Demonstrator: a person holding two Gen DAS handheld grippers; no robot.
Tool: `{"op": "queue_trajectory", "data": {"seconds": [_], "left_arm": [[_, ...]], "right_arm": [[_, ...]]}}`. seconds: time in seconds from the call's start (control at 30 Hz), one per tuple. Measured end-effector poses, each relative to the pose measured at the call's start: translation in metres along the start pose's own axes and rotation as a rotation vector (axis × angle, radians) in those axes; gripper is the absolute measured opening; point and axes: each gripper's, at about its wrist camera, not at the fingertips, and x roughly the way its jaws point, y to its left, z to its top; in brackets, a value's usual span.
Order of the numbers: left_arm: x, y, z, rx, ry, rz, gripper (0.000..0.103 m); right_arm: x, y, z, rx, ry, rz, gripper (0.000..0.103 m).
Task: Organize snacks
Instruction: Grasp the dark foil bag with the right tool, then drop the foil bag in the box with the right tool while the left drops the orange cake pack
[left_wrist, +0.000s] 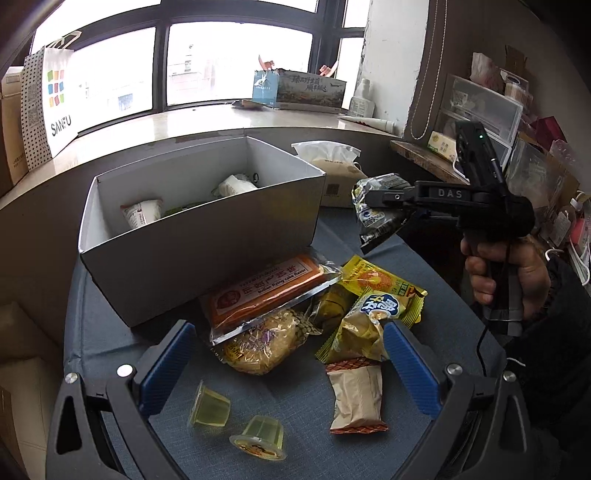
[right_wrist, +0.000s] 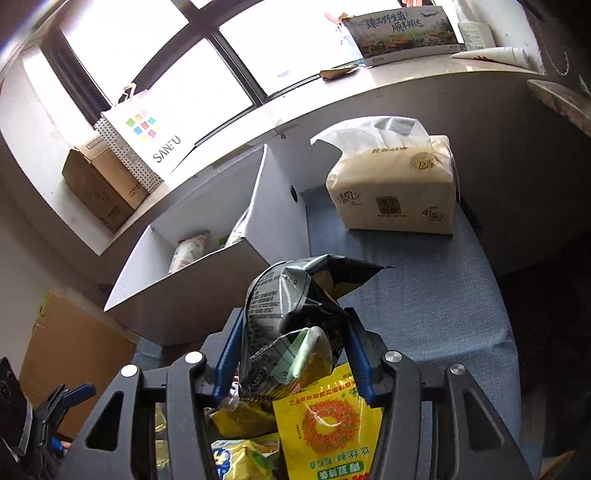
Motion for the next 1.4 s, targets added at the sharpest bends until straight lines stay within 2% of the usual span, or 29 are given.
{"op": "queue_trajectory", "data": {"seconds": [0.17, 0.27, 0.33, 0.4, 0.47, 0.53, 0.6, 0.7, 0.77, 0.8, 0.83, 0.87, 0.93, 1.13, 1.4], "left_arm": [[0.048, -0.012, 0.021, 0.188, 0.101, 0.120, 0.103], [0.075, -0.018, 0.026, 0.273, 0.159, 0.176, 0.103], [0.087, -0.024, 0.028, 0.323, 0.170, 0.194, 0.103], [0.102, -0.028, 0.030, 0.359, 0.201, 0.184, 0.103], [0.116, -0.032, 0.031, 0.398, 0.227, 0.235, 0.103], [0.125, -0.035, 0.032, 0.426, 0.226, 0.255, 0.103], [0.129, -0.035, 0.038, 0.414, 0.224, 0.246, 0.103], [0.141, -0.030, 0.043, 0.410, 0.253, 0.299, 0.102], [0.149, -0.024, 0.043, 0.396, 0.275, 0.286, 0.090], [0.154, -0.020, 0.041, 0.384, 0.301, 0.271, 0.069], [0.151, -0.018, 0.042, 0.359, 0.287, 0.227, 0.051], [0.150, -0.017, 0.043, 0.343, 0.289, 0.218, 0.040], [0.147, -0.019, 0.042, 0.365, 0.279, 0.265, 0.032], [0.090, -0.012, 0.053, 0.273, 0.127, 0.221, 0.016], [-0.012, 0.018, 0.060, 0.022, -0.130, 0.091, 0.014]], "right_arm": [[-0.060, 0.026, -0.023, -0.070, -0.083, 0.032, 0.056], [-0.087, 0.030, -0.038, -0.071, -0.116, 0.040, 0.056], [-0.100, 0.030, -0.047, -0.068, -0.130, 0.030, 0.056], [-0.108, 0.027, -0.055, -0.061, -0.133, 0.024, 0.056], [-0.113, 0.022, -0.061, -0.037, -0.133, 0.025, 0.056], [-0.115, 0.019, -0.066, -0.031, -0.133, 0.024, 0.056], [-0.117, 0.018, -0.071, -0.033, -0.137, 0.014, 0.056], [-0.118, 0.016, -0.075, -0.025, -0.134, 0.021, 0.056], [-0.117, 0.016, -0.076, -0.029, -0.133, 0.027, 0.056], [-0.117, 0.015, -0.076, -0.027, -0.134, 0.029, 0.056], [-0.116, 0.015, -0.076, -0.026, -0.134, 0.031, 0.056], [-0.115, 0.015, -0.077, -0.025, -0.133, 0.032, 0.056], [-0.114, 0.016, -0.077, -0.029, -0.132, 0.029, 0.056], [-0.115, 0.019, -0.078, -0.037, -0.131, 0.028, 0.056], [-0.106, 0.035, -0.073, -0.071, -0.122, 0.035, 0.056]]}}
